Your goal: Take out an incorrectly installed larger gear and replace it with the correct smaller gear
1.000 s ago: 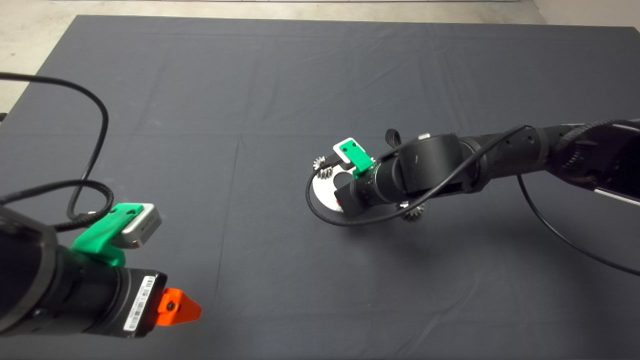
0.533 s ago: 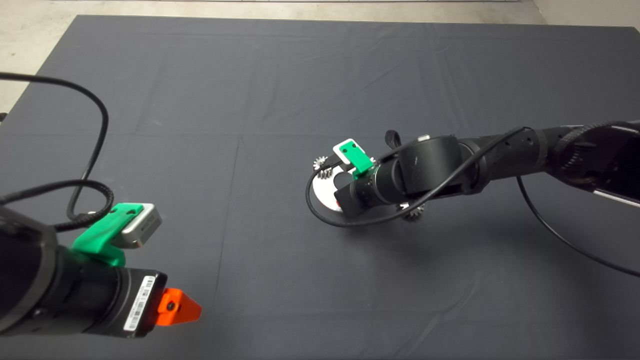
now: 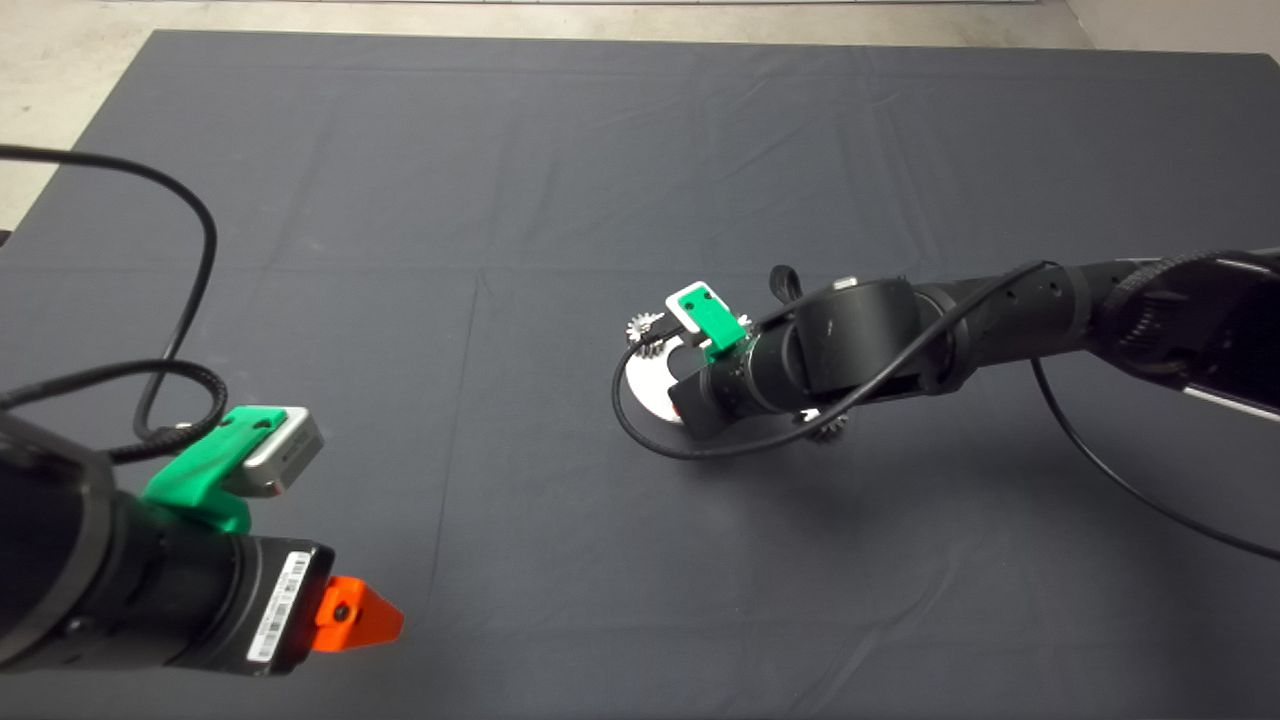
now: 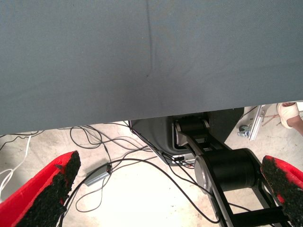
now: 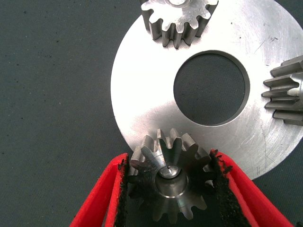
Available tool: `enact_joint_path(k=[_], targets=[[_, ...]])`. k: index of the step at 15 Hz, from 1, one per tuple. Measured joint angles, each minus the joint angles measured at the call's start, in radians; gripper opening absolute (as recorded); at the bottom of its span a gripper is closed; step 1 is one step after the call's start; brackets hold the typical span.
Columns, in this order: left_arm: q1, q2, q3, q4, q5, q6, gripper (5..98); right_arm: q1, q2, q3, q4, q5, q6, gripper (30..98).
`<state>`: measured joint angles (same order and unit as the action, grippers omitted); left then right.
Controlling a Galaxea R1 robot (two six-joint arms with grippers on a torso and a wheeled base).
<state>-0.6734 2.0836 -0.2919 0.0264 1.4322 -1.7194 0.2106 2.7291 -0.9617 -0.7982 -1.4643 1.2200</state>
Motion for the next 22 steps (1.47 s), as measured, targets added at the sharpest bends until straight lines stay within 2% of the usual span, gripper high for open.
enact_joint_path(k=[7, 8, 11, 13, 15, 17, 18, 20, 22], targets=[[0.000, 0.000, 0.000, 0.000, 0.000, 0.000, 97.9, 0.000, 0.000, -0.002, 0.001, -0.003, 0.000, 43.6], [0.000, 0.000, 0.000, 0.000, 0.000, 0.000, 97.9, 0.000, 0.000, -0.004, 0.001, -0.003, 0.000, 47.1], [0.000, 0.000, 0.000, 0.000, 0.000, 0.000, 97.9, 0.004, -0.001, -0.004, 0.003, -0.003, 0.000, 49.1], [0.000, 0.000, 0.000, 0.000, 0.000, 0.000, 97.9, 0.041, -0.013, 0.010, 0.015, -0.006, 0.000, 53.1], [0.000, 0.000, 0.000, 0.000, 0.000, 0.000, 97.9, 0.142, -0.034, 0.034, 0.104, -0.006, 0.001, 53.5], [0.000, 0.000, 0.000, 0.000, 0.000, 0.001, 97.9, 0.270, -0.085, 0.074, 0.269, -0.005, 0.009, 58.5], [0.000, 0.005, 0.000, 0.000, 0.000, 0.000, 97.9, 0.322, -0.123, 0.108, 0.366, -0.004, 0.018, 58.5], [0.000, 0.016, 0.000, 0.000, -0.004, 0.001, 97.9, 0.399, -0.232, 0.232, 0.572, -0.008, 0.067, 62.9], [0.000, 0.025, 0.000, 0.000, -0.010, 0.000, 97.9, 0.441, -0.340, 0.409, 0.702, -0.009, 0.134, 62.9]])
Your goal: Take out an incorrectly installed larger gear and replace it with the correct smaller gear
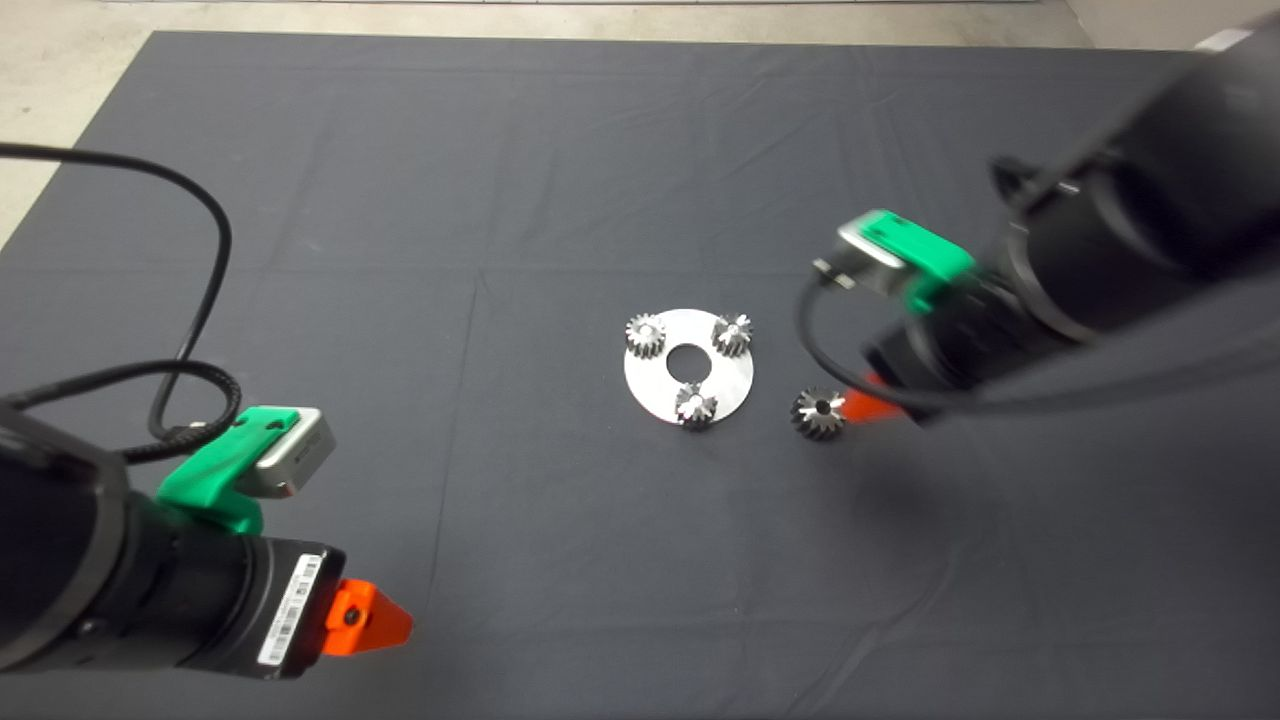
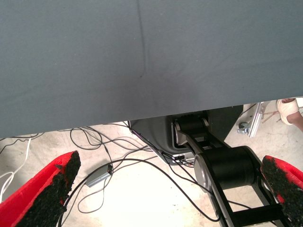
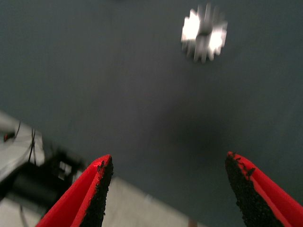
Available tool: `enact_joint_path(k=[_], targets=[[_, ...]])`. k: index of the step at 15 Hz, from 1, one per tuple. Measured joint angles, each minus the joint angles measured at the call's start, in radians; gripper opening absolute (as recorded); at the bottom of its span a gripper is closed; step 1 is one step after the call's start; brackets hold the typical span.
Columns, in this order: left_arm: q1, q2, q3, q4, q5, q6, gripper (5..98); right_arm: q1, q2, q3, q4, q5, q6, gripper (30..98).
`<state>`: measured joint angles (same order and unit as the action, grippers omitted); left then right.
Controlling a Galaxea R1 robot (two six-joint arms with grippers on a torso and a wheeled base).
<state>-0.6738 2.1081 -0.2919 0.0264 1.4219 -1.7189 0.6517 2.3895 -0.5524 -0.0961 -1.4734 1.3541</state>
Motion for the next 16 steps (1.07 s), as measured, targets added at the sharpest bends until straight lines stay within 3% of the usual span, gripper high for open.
enact_joint_path(k=[2, 4, 7, 8, 14, 16], targets=[[0.000, -0.003, 0.000, 0.000, 0.000, 0.000, 97.9, 0.041, -0.119, 0.137, 0.072, 0.008, 0.056, 68.0], [0.000, -0.009, 0.000, 0.000, 0.008, 0.009, 97.9, 0.084, -0.203, 0.176, 0.089, 0.011, 0.102, 69.7], [0.000, -0.011, 0.000, 0.001, 0.007, 0.053, 97.9, 0.096, -0.196, 0.177, 0.097, 0.027, 0.109, 72.9], [0.000, -0.011, 0.000, 0.001, 0.006, 0.061, 97.9, 0.096, -0.191, 0.179, 0.097, 0.034, 0.109, 77.4], [0.000, 0.029, -0.002, 0.001, -0.007, 0.060, 97.9, 0.096, -0.189, 0.187, 0.101, 0.031, 0.110, 82.5], [0.000, 0.024, -0.002, 0.001, -0.006, 0.059, 97.9, 0.096, -0.190, 0.187, 0.101, 0.034, 0.109, 88.2]])
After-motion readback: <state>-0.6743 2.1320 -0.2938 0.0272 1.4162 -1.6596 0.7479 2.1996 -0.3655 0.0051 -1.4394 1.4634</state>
